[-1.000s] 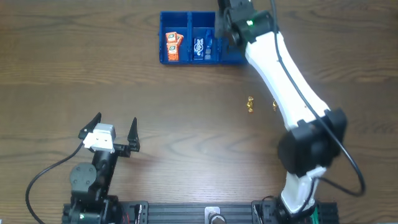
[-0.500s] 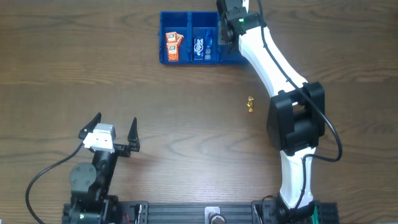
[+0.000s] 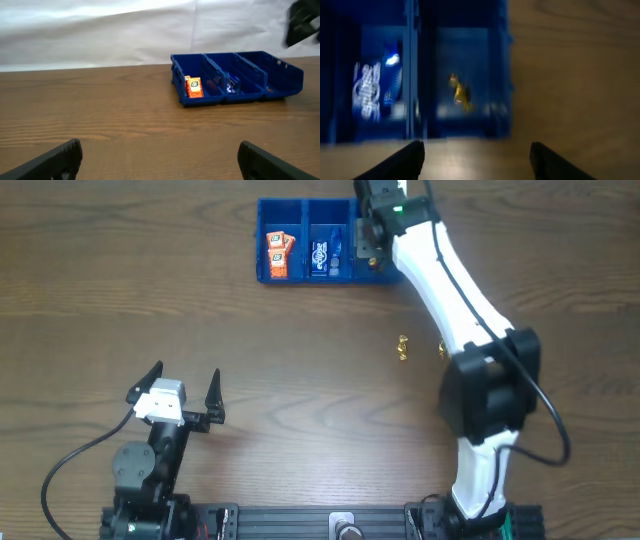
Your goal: Sort Candies Into Trays
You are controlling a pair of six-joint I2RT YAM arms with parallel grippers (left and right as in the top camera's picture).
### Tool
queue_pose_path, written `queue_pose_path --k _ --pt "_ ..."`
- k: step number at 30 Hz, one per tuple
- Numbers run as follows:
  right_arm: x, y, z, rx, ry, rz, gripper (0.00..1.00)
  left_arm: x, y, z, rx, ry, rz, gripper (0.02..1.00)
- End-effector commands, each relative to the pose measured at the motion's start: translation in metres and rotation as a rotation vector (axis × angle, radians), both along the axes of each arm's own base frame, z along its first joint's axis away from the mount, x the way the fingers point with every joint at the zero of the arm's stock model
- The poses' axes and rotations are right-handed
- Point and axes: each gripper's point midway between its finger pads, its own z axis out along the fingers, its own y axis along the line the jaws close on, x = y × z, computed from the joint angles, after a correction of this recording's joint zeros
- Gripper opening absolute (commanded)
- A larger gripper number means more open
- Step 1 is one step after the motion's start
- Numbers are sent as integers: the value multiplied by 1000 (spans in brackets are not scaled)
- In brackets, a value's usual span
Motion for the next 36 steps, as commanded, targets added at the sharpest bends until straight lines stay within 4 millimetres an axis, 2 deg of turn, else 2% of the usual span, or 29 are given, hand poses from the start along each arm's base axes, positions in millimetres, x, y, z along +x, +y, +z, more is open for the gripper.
queue_pose_path --k 1,4,8,12,15,28,36 --pt "-48 -21 41 -7 13 5 689 -1 -3 -16 13 44 -18 998" --pt "-84 -29 19 -15 92 15 660 -1 -3 -16 13 44 -18 998" --pt "-126 -28 -27 24 198 48 630 -1 -3 -16 13 44 -18 998" --pt "-146 -24 -73 55 265 66 627 -1 -3 -16 13 44 -18 998" --pt "-155 -21 -97 81 293 76 621 -1 -3 -16 13 44 -18 998" --pt "-153 -37 -144 80 343 23 577 -1 -3 -16 13 44 -18 998" --pt "-150 -42 -149 83 342 8 562 -1 -3 -16 13 44 -18 996"
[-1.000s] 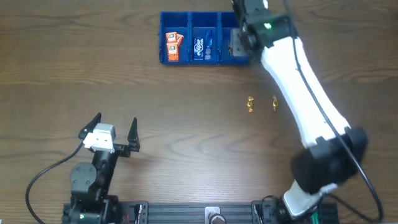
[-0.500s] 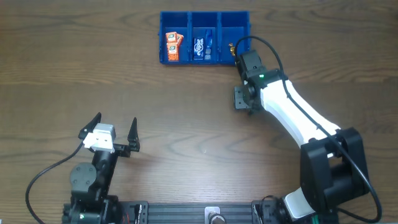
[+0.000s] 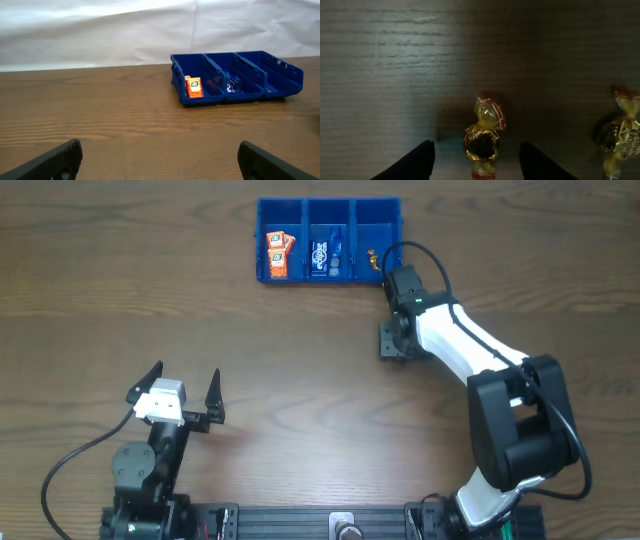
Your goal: Sort Candies Into Trays
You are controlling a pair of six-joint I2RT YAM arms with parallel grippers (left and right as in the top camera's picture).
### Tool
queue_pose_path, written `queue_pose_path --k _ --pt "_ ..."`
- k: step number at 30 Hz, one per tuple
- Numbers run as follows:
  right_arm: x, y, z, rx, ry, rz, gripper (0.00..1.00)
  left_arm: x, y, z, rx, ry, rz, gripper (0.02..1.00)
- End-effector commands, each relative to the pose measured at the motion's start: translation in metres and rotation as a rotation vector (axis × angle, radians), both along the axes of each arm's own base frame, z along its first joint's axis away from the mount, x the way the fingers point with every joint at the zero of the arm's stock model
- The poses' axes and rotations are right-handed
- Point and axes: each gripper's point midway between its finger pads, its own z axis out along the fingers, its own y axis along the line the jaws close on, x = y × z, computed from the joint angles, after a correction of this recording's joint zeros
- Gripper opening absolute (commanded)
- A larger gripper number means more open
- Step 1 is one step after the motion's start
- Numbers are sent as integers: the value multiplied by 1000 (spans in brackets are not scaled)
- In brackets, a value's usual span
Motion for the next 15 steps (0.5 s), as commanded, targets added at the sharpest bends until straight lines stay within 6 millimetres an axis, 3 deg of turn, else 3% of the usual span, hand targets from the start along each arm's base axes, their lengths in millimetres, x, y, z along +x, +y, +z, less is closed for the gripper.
queue_pose_path --k 1,7,15 --pt "1 -6 -2 -4 1 -12 560 -1 -3 -16 13 44 -18 998" --pt "2 -5 -9 -5 8 -11 540 -1 -3 -16 13 44 -18 996" --pt "2 -5 -11 -5 12 -12 413 -1 -3 -16 13 44 -18 998"
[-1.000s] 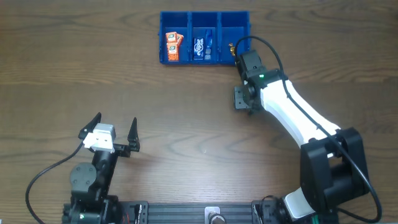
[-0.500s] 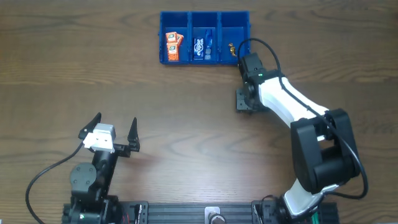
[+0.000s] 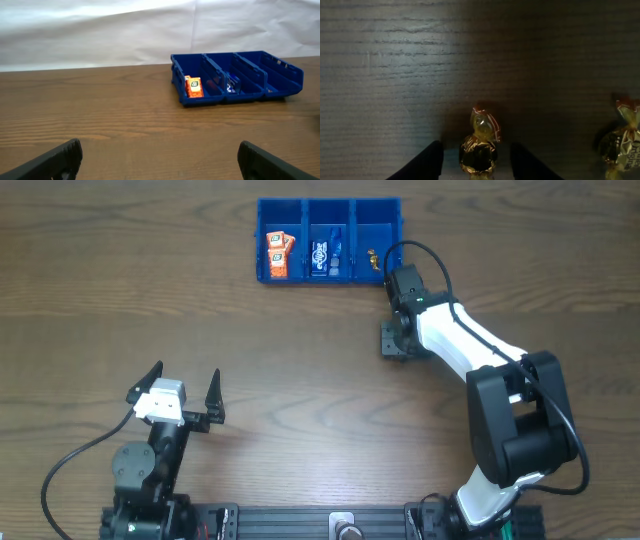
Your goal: Sort Candies Into Trays
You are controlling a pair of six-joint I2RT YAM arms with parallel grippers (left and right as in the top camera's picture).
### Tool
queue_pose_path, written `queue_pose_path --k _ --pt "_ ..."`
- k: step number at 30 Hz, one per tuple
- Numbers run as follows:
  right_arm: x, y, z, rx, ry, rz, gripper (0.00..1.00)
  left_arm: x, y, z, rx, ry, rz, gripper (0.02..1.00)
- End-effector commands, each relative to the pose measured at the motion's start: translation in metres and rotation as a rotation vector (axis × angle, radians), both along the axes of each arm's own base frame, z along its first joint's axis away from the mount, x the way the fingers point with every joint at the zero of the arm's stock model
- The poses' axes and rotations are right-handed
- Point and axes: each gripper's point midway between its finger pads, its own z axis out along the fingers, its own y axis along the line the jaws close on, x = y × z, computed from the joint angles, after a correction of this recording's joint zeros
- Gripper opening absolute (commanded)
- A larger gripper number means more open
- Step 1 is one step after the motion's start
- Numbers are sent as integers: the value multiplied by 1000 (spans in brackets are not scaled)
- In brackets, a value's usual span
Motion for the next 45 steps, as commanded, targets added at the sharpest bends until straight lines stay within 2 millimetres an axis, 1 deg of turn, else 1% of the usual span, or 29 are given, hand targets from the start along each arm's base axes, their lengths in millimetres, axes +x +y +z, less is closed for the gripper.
queue_pose_path --k 1,8,14,21,27,30,32,33,36,37,38,41,42,43,45 --pt "-2 -3 -6 -6 18 0 402 -1 -3 -16 13 44 -18 998" --pt "-3 -2 -7 -3 20 1 329 -1 -3 -16 13 44 -18 998" --pt "-2 -2 -7 -3 19 1 314 -1 -3 -16 13 44 -18 998" --pt "-2 -2 -11 -3 23 1 299 -1 -3 -16 13 44 -18 998" --pt "-1 -1 -11 0 20 1 176 -1 -3 -16 13 44 -18 998" --pt "2 0 -10 4 12 -3 150 -1 -3 -16 13 44 -18 998" --pt "6 1 -4 9 -4 -3 139 -1 -3 -16 13 44 -18 1000" --pt "10 4 1 18 -18 -1 137 -1 -3 -16 13 44 -18 998" --pt "34 13 38 51 -130 7 130 -1 -3 -16 13 44 -18 998" --pt "42 17 54 64 -174 11 121 -1 -3 -16 13 44 -18 998" --pt "54 21 75 78 -230 19 112 -1 -3 -16 13 44 -18 998" --pt "88 31 127 113 -368 24 104 -1 -3 -16 13 44 -18 996" --pt "100 34 142 122 -411 22 104 -1 -3 -16 13 44 -18 998" --pt "116 37 161 127 -469 18 99 -1 -3 -16 13 44 -18 996" --pt "140 41 184 132 -545 13 97 -1 -3 -16 13 44 -18 998"
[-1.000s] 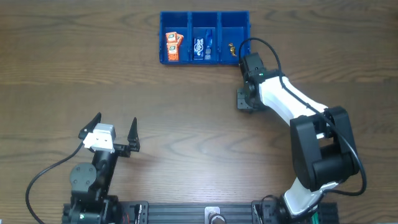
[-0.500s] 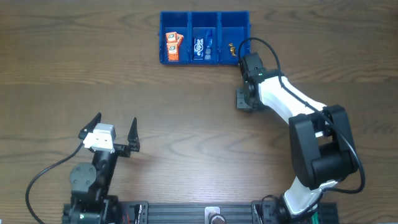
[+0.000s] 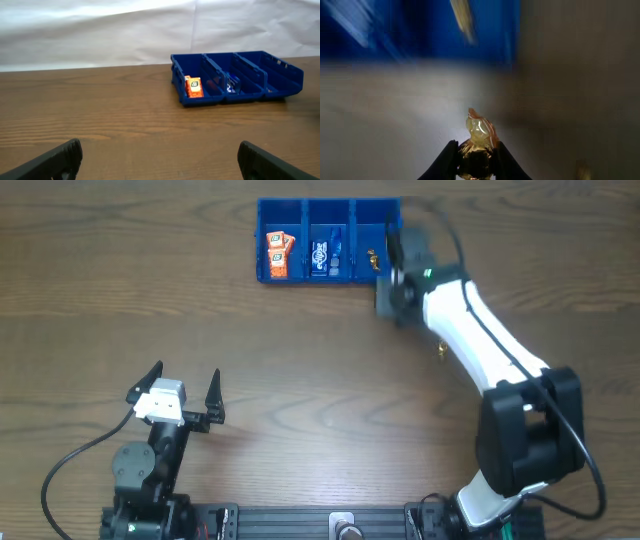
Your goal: Sort Candies Into Trays
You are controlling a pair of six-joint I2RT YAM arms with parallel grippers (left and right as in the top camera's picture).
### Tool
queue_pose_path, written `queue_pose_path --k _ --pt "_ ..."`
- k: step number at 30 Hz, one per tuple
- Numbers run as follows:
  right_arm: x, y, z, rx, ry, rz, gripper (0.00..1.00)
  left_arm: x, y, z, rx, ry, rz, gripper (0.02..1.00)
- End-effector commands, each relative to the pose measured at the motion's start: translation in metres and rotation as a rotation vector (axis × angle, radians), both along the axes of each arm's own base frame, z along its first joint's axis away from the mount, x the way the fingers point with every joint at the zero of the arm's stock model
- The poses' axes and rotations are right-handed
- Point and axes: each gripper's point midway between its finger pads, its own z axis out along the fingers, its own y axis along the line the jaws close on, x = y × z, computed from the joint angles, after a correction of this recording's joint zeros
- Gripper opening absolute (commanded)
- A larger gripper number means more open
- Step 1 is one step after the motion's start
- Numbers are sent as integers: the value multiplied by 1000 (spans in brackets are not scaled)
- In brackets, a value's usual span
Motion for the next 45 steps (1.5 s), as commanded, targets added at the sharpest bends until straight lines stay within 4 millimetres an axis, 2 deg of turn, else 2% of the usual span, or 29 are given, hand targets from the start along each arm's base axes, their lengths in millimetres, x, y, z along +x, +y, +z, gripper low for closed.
queue_pose_path --k 1,3,5,9,12,14,20,25,28,32,35,37,39,41,45 --pt "60 14 84 22 -247 2 97 -1 -3 -16 13 45 -18 998" --pt "83 15 94 4 -299 -7 97 -1 -3 -16 13 45 -18 996" --pt "98 16 91 -22 -313 -8 95 -1 -3 -16 13 45 -18 998" --pt "114 26 60 -48 -291 22 95 -1 -3 -16 13 45 -18 998" --pt "118 27 37 -58 -255 25 95 -1 -3 -16 13 45 -18 998" --pt "117 27 30 -62 -240 26 110 -1 -3 -16 13 45 -18 998" --pt "115 30 27 -67 -231 37 283 -1 -3 -16 13 45 -18 998" --pt "115 30 29 -68 -235 39 599 -1 -3 -16 13 45 -18 998" --pt "111 28 42 -65 -244 37 669 -1 -3 -16 13 45 -18 998" --pt "96 16 79 -72 -270 40 689 -1 -3 -16 13 45 -18 998" --pt "70 -3 103 -77 -272 23 691 -1 -3 -16 13 45 -18 996" --pt "48 -17 106 -83 -258 10 689 -1 -3 -16 13 44 -18 998" --pt "26 -31 98 -91 -232 -5 693 -1 -3 -16 13 45 -18 998" --pt "3 -46 79 -104 -187 -24 698 -1 -3 -16 13 45 -18 996" --pt "-36 -74 26 -127 -54 -67 702 -1 -3 -16 13 45 -18 998"
